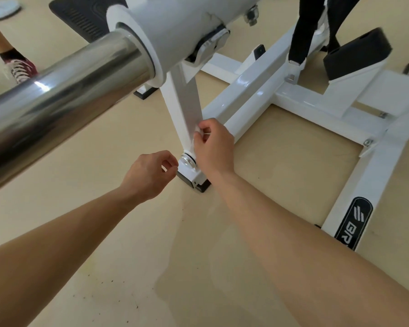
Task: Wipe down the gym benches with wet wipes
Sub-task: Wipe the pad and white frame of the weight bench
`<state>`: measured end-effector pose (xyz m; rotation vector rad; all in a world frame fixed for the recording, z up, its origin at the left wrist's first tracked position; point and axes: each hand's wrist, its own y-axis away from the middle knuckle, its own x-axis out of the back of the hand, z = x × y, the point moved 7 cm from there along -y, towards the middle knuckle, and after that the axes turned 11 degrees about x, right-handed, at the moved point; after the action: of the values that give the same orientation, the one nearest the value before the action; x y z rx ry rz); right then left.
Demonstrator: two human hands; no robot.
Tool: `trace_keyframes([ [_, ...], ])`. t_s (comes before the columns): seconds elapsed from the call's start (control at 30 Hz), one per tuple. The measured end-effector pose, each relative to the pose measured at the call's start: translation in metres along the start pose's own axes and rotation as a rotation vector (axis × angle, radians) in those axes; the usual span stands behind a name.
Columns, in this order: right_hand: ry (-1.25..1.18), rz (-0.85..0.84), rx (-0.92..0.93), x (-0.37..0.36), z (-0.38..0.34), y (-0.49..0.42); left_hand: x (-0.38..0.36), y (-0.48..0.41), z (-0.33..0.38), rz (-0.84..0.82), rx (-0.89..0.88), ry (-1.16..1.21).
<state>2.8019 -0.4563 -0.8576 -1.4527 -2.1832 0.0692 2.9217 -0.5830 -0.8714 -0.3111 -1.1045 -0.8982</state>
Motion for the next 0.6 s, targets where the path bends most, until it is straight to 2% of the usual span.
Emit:
trace_keyframes([
  [0.17, 0.0, -0.14, 0.043, 0.027, 0.003, 0.005, -0.001, 0.005, 0.022, 0.011, -0.023, 0.048],
  [0.3, 0.132, -0.248, 0.003, 0.076, 0.03, 0.016, -0.015, 0.012, 0.053, -0.05, -0.061, 0.036],
  [0.5, 0.284, -0.277, -0.049, 0.162, 0.052, 0.013, -0.028, 0.016, 0.115, -0.068, -0.151, 0.03],
  [0.6, 0.417, -0.367, -0.037, 0.199, 0.058, 0.011, -0.039, 0.01, 0.145, -0.147, -0.168, -0.026],
])
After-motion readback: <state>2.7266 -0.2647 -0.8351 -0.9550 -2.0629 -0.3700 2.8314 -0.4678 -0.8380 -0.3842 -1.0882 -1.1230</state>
